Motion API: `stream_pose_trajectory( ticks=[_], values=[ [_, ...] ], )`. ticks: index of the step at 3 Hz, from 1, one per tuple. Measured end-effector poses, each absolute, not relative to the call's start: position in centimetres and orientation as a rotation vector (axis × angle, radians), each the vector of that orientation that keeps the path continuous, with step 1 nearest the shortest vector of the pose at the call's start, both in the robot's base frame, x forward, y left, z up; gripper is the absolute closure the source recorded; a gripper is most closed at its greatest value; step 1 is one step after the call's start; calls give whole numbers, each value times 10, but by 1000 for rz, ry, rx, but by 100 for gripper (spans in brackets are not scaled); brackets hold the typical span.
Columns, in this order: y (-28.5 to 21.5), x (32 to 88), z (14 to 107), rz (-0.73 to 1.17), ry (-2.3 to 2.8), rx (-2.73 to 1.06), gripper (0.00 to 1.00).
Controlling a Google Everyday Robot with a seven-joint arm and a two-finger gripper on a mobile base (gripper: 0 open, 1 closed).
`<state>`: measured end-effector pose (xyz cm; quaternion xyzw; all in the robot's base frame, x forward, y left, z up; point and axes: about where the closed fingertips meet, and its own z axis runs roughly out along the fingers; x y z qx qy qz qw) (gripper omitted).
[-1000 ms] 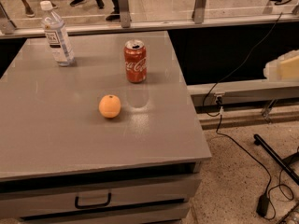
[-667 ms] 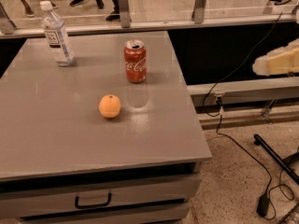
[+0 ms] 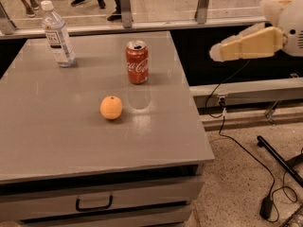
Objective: Pick blue plastic bottle
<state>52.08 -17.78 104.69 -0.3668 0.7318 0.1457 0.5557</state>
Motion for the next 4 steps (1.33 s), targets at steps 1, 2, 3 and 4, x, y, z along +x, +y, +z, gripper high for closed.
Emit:
stream_pose_trajectory(
  ticks=[1, 2, 3, 4],
  values=[
    [-147, 552, 1050, 394, 1698, -873, 0],
    [-109, 578, 1054, 459, 1679, -932, 0],
    [-62, 598, 1054, 497, 1652, -1011, 0],
    [-19, 610, 1055, 508, 1631, -1070, 0]
  ],
)
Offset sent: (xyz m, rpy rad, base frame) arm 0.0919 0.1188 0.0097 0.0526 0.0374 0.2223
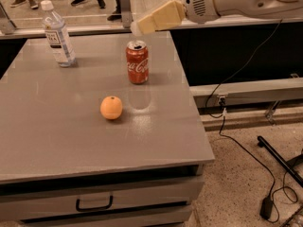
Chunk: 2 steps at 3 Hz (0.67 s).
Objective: Pick blue plastic bottle
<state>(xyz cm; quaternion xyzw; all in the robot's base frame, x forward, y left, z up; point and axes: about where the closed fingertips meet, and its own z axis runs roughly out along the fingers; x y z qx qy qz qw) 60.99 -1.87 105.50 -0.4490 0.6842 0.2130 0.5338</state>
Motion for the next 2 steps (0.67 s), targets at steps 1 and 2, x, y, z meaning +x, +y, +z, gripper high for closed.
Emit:
stream_pose_trajectory(
  ticks=[1, 2],
  values=[
    [18, 618, 1046, 507, 1640, -1136, 0],
    [56, 630, 1037, 522, 1647, -1200, 0]
  ],
)
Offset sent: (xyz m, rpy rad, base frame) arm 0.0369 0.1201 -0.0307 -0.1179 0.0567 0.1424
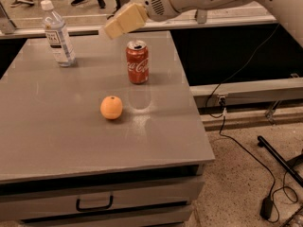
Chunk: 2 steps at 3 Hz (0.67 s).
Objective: Pick blue plastic bottle
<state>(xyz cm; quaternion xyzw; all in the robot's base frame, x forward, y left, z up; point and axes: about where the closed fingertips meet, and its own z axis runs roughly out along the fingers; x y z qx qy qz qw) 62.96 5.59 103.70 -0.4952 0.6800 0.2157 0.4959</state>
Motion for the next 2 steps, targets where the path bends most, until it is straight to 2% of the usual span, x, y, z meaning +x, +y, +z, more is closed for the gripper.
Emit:
stream_pose_trajectory(
  ticks=[1, 2],
  values=[
    [89, 648, 1028, 540, 1657, -1236, 0],
    [136, 700, 1029, 627, 1628, -1181, 0]
  ],
)
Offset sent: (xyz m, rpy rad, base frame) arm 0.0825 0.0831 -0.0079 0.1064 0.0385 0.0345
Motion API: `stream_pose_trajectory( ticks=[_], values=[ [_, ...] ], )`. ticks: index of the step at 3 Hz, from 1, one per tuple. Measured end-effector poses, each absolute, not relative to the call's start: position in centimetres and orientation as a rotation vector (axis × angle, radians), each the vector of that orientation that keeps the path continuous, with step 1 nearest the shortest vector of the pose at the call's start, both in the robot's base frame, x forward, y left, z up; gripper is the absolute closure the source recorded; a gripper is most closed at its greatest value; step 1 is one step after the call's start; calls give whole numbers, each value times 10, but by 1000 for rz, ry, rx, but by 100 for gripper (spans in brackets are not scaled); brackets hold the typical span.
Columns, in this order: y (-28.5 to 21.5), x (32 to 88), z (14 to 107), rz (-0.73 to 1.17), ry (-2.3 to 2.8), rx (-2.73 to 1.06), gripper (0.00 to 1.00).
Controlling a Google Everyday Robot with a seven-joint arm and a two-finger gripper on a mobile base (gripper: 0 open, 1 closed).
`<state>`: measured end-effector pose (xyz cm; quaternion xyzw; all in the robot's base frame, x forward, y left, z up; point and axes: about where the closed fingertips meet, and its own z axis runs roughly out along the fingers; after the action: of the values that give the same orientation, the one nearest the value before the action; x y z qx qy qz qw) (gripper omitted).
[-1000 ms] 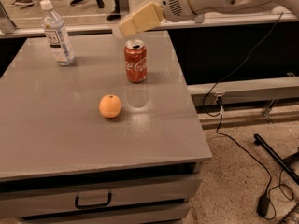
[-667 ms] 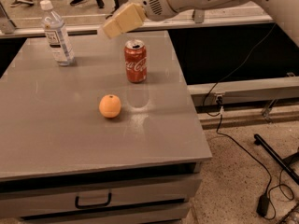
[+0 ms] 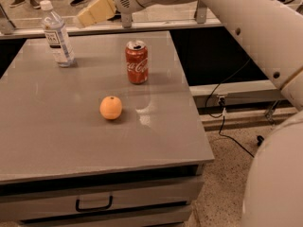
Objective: Pick blue plastic bottle
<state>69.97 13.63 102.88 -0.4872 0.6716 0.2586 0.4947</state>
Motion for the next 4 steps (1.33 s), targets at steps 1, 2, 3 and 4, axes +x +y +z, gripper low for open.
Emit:
stream_pose_trajectory(
  ticks=[1, 2, 3, 4],
  values=[
    [137, 700, 1029, 627, 1628, -1181, 0],
    [139, 716, 1018, 633, 1631, -1104, 0],
    [145, 743, 995, 650, 1654, -1001, 0],
    [155, 776, 972, 672, 1683, -969, 0]
  ],
)
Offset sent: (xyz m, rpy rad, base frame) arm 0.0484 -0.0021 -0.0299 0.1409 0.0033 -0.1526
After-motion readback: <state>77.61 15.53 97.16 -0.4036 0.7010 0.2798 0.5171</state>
